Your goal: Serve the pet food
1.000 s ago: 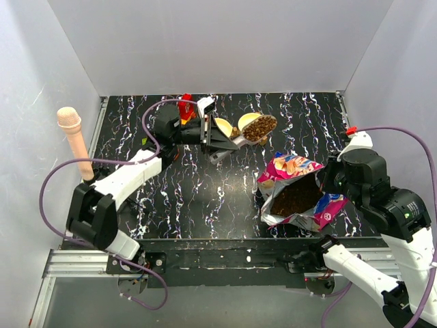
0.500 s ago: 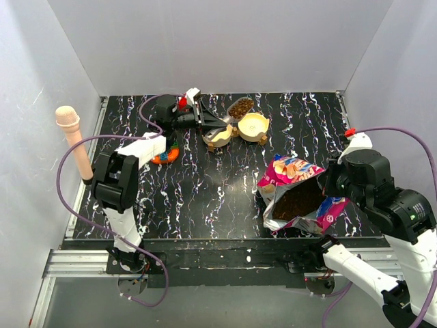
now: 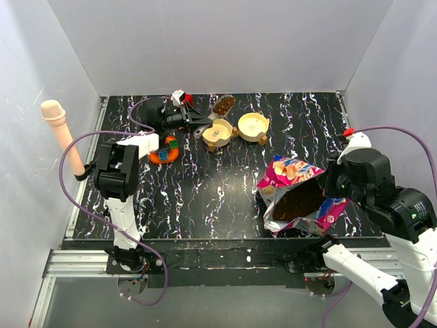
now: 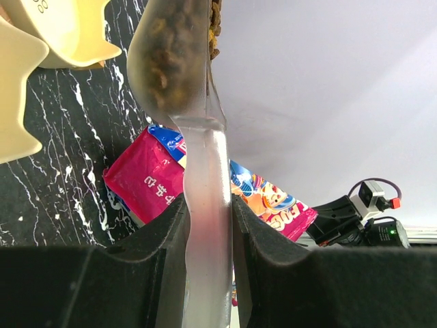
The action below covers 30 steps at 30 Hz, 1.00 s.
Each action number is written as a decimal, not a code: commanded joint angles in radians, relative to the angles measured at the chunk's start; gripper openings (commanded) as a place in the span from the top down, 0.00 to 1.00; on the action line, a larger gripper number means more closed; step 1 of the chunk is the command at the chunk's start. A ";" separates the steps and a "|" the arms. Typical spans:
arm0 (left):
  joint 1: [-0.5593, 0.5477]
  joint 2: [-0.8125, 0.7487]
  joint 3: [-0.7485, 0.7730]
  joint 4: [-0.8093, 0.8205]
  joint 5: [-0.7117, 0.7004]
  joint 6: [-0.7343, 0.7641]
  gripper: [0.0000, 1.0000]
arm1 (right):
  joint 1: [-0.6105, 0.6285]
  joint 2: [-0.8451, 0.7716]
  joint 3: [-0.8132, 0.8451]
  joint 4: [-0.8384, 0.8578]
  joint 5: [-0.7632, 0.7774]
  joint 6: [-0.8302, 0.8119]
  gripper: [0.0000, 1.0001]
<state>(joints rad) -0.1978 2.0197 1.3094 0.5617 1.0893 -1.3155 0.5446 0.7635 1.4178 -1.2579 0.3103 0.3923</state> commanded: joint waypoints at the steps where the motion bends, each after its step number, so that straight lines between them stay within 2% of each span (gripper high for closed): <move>1: 0.001 -0.024 -0.028 0.084 0.001 0.010 1.00 | -0.003 -0.027 0.070 0.121 0.013 0.006 0.99; 8: -0.017 -0.042 -0.050 -0.012 -0.012 0.087 1.00 | -0.003 -0.024 0.067 0.132 0.000 -0.003 0.99; 14: -0.083 -0.003 -0.009 -0.065 -0.048 0.124 1.00 | -0.003 -0.030 0.066 0.134 -0.004 -0.010 0.99; 18: -0.104 0.031 -0.004 -0.022 -0.080 0.098 1.00 | -0.003 -0.036 0.075 0.129 -0.002 -0.020 0.99; 30: -0.138 0.096 0.030 -0.111 -0.152 0.140 1.00 | -0.003 -0.070 0.067 0.109 0.001 -0.020 0.99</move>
<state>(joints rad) -0.3252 2.1220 1.2903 0.4618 0.9657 -1.2060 0.5446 0.7399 1.4178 -1.2705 0.2848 0.3668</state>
